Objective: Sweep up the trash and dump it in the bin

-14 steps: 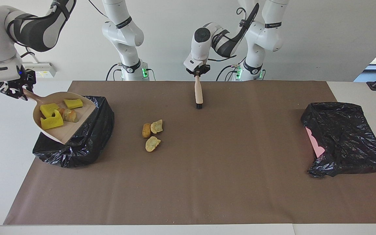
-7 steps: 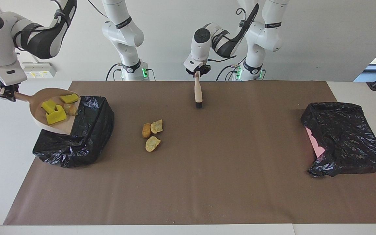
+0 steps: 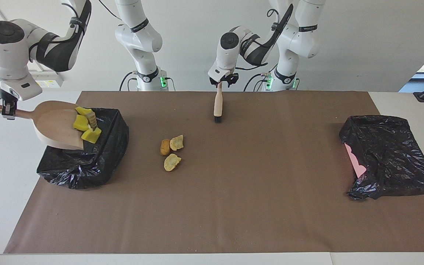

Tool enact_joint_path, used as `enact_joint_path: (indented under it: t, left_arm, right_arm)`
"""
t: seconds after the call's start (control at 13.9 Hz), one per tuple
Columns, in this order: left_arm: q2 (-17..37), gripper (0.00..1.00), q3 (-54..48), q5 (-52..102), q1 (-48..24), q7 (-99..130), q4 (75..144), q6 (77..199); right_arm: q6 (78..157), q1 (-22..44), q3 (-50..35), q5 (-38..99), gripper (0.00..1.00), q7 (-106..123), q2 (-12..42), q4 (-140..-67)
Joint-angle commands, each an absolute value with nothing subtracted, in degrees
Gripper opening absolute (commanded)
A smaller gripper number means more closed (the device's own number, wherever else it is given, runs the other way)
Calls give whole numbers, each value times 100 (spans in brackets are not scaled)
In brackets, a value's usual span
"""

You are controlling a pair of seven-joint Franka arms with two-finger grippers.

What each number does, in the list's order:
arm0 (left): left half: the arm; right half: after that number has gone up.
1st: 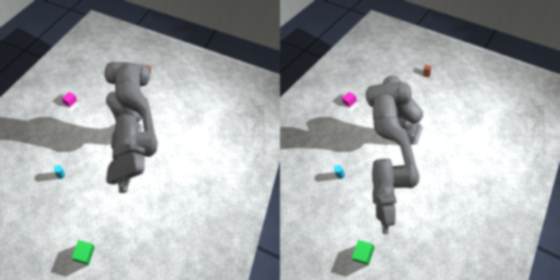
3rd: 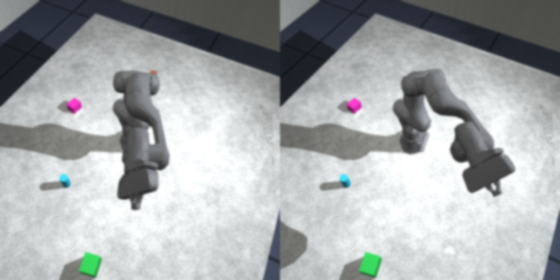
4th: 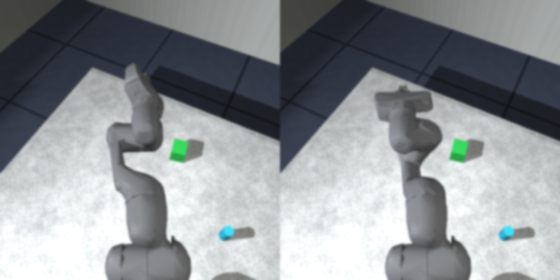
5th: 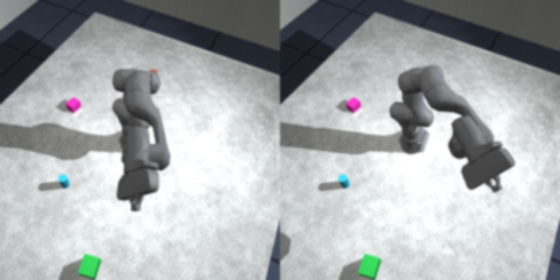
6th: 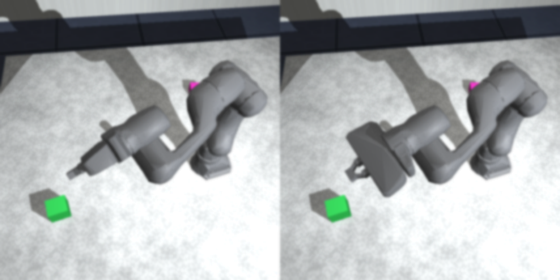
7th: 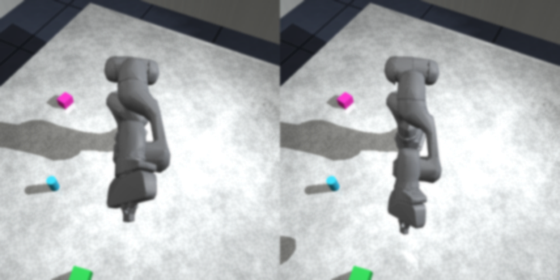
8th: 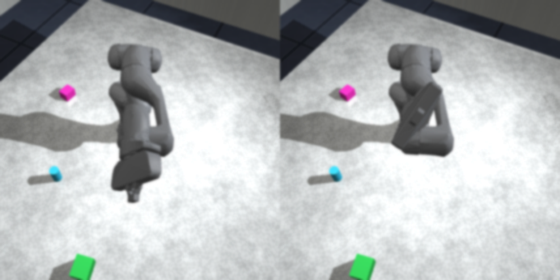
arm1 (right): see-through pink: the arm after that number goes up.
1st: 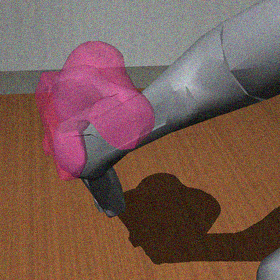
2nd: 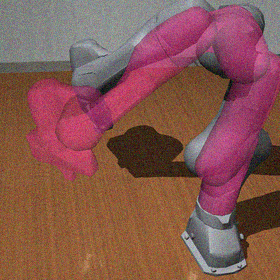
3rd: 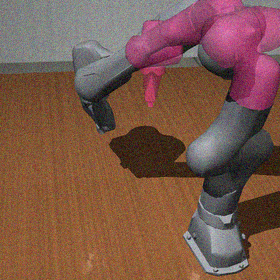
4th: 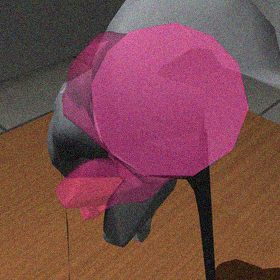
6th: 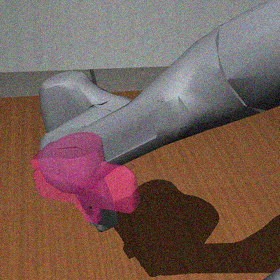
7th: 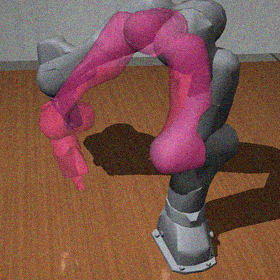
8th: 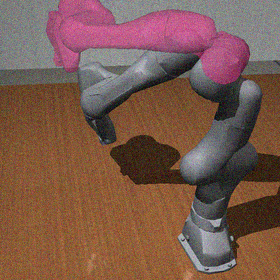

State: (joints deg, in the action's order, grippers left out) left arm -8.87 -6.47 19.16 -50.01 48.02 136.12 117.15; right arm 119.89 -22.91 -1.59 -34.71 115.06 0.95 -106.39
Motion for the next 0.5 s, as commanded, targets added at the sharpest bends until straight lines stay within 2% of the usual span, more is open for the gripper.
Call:
enact_joint_path:
  t: [0.0,0.22,0.43]
  left_arm:
    - [-1037,100,-607,1811,-4195,4685,12835,10778]
    - [-1072,100,-598,1784,-3202,3747,11930,9803]
    - [-1020,100,-589,1048,-2760,3586,11138,9178]
  right_arm:
    - [12251,-2207,-185,-3980,0,11479,52,-10697]
    - [12243,-2267,-176,-4271,0,11408,70,-10600]
    - [12165,-2355,-97,-4342,0,11609,-17,-10460]
